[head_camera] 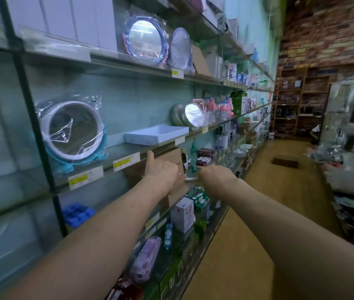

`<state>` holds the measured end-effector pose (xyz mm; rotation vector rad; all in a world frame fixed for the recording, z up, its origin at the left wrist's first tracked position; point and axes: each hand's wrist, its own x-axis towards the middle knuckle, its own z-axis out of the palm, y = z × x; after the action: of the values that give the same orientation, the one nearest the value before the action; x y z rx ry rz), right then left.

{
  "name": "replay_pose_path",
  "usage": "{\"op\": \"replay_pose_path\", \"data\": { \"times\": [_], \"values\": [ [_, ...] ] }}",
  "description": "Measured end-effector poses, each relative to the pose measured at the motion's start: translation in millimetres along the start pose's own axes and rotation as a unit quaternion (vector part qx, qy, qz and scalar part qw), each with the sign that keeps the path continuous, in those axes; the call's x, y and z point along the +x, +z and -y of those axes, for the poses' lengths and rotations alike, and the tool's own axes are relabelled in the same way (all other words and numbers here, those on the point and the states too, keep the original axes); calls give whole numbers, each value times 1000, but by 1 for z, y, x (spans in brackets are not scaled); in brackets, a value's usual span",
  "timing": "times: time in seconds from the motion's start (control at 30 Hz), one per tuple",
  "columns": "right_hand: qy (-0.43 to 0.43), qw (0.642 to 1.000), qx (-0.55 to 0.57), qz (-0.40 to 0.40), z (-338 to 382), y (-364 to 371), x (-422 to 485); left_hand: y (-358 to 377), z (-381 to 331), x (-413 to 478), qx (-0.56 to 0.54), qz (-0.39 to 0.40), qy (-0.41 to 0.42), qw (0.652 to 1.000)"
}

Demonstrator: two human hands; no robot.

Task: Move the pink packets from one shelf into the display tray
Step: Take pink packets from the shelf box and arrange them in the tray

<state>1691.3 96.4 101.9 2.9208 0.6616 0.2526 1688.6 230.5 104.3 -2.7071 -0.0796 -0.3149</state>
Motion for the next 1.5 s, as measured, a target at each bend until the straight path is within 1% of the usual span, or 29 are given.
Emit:
{"op": "replay_pose_path", "data": {
  "times": [0.1,0.33,0.5,0.67,0.83,1.03,1.23,1.33,1.5],
  "values": [
    [8,1000,0,-2,-14,3,16,1,-7,21,0,-4,7,1000],
    [32,999,10,-4,-56,17,48,-1,-36,69,-10,-42,26,999],
    [42,999,19,-10,-101,21,59,-11,-71,105,-20,-58,37,997],
    [44,999,14,-18,-152,24,71,-28,-107,136,-9,-53,41,998],
    [31,999,9,-32,-206,26,92,-47,-142,171,-6,-51,23,998],
    [3,998,-6,-56,-251,30,119,-60,-167,203,6,-56,-6,998],
    [-41,996,-5,-80,-268,33,151,-65,-164,219,25,-50,-50,997],
    [-69,994,0,-87,-266,30,168,-69,-154,224,46,-55,-69,995],
    [-97,988,12,-122,-254,21,207,-70,-128,243,71,-61,-107,990]
  ]
}}
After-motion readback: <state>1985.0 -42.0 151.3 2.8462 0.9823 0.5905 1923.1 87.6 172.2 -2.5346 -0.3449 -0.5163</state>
